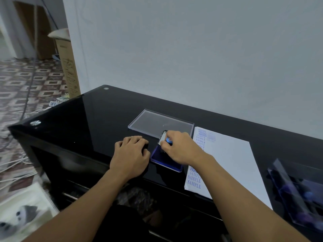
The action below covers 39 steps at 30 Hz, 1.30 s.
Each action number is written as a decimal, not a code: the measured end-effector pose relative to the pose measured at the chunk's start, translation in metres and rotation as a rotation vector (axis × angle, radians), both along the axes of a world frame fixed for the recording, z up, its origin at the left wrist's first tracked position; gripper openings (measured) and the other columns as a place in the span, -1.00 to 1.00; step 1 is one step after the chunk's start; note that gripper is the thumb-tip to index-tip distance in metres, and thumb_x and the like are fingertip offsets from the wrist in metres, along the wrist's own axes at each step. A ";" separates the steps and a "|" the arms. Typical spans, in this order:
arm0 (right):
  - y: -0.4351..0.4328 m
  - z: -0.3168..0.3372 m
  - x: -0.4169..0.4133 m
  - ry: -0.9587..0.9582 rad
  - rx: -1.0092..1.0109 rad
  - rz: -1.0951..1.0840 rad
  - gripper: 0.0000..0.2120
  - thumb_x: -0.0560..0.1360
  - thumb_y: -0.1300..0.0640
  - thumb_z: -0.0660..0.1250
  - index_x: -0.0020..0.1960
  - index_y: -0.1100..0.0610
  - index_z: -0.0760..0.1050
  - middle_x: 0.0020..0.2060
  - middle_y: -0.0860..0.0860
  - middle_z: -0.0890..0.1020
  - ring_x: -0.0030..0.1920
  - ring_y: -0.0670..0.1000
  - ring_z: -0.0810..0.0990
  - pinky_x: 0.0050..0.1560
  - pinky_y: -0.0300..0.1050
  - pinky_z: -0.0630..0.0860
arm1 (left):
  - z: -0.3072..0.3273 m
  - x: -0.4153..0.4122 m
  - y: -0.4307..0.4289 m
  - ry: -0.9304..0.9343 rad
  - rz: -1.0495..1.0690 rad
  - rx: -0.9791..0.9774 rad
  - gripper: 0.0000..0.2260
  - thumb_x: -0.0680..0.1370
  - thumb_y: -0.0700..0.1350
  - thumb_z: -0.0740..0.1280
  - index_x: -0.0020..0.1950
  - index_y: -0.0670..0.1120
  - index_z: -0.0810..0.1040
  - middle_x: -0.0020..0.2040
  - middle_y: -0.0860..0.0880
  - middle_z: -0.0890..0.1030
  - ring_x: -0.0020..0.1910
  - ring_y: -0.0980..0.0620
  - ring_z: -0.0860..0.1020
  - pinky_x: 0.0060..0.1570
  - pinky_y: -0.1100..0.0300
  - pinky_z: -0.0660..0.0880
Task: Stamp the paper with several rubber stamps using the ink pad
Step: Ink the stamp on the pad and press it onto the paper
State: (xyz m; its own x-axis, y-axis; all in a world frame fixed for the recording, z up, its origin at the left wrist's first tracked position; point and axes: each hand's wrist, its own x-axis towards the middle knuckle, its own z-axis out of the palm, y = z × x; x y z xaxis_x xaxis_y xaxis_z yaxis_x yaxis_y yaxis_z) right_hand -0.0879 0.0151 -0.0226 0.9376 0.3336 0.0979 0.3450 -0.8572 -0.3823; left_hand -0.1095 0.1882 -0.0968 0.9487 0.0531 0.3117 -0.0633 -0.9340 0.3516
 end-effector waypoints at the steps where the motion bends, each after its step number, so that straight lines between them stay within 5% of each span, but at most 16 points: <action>1: 0.000 0.000 0.001 0.002 0.005 -0.003 -0.78 0.59 -0.01 0.20 -0.20 0.03 0.35 -0.18 0.06 0.55 -0.26 0.06 0.54 -0.31 -0.09 0.40 | 0.000 0.000 0.000 -0.001 0.001 0.002 -0.70 0.61 0.04 0.18 0.32 0.12 0.51 0.44 0.13 0.42 0.42 0.07 0.31 0.36 0.03 0.16; 19: 0.013 -0.022 0.001 -0.052 0.024 0.003 -0.81 0.63 0.03 0.13 -0.08 0.12 0.33 -0.22 0.10 0.54 -0.25 0.10 0.49 -0.30 -0.05 0.35 | 0.002 -0.001 0.000 0.009 0.009 0.025 -0.68 0.62 0.04 0.16 0.35 0.12 0.49 0.45 0.14 0.41 0.43 0.08 0.30 0.36 0.03 0.17; 28: 0.014 -0.028 -0.004 -0.081 0.073 -0.011 -0.84 0.60 0.06 0.13 -0.06 0.15 0.34 -0.25 0.12 0.55 -0.19 0.17 0.49 -0.18 0.11 0.49 | 0.002 -0.001 0.000 0.017 0.012 0.033 -0.68 0.63 0.05 0.15 0.36 0.12 0.48 0.44 0.15 0.40 0.43 0.08 0.30 0.36 0.03 0.17; 39: 0.015 -0.028 -0.001 -0.085 0.067 -0.003 -0.83 0.61 0.07 0.10 -0.09 0.14 0.32 -0.30 0.07 0.50 -0.24 0.13 0.47 -0.27 0.01 0.38 | 0.003 -0.002 -0.001 0.031 0.009 0.042 -0.66 0.63 0.06 0.14 0.39 0.12 0.46 0.47 0.15 0.38 0.44 0.08 0.28 0.37 0.03 0.16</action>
State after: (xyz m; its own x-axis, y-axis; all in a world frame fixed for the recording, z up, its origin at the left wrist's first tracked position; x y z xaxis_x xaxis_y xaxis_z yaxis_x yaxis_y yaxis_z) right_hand -0.0888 0.0304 -0.0502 0.9259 0.3209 0.1994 0.3762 -0.8319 -0.4079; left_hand -0.1112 0.1877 -0.0937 0.9576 0.0492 0.2839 -0.0442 -0.9485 0.3136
